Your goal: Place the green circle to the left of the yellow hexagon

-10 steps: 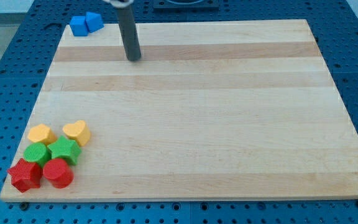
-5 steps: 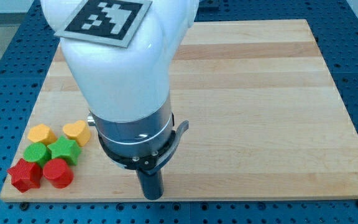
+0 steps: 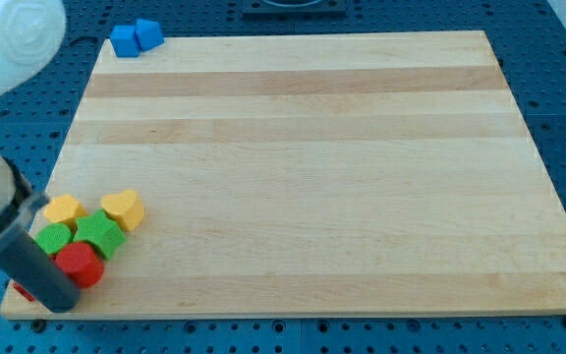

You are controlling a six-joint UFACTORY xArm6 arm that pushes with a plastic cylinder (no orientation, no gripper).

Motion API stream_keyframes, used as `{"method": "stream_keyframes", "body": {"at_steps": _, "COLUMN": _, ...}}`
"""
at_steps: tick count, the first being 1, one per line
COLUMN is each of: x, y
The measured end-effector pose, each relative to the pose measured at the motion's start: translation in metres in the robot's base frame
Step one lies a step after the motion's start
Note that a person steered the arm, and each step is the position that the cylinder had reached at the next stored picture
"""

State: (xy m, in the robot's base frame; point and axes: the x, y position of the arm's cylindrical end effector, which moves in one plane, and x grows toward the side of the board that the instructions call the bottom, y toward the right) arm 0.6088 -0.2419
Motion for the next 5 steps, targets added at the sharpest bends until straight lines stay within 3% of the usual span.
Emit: {"method": "stream_keyframes", "body": {"at_steps": 5, "x": -0.13, "y": -0.033}}
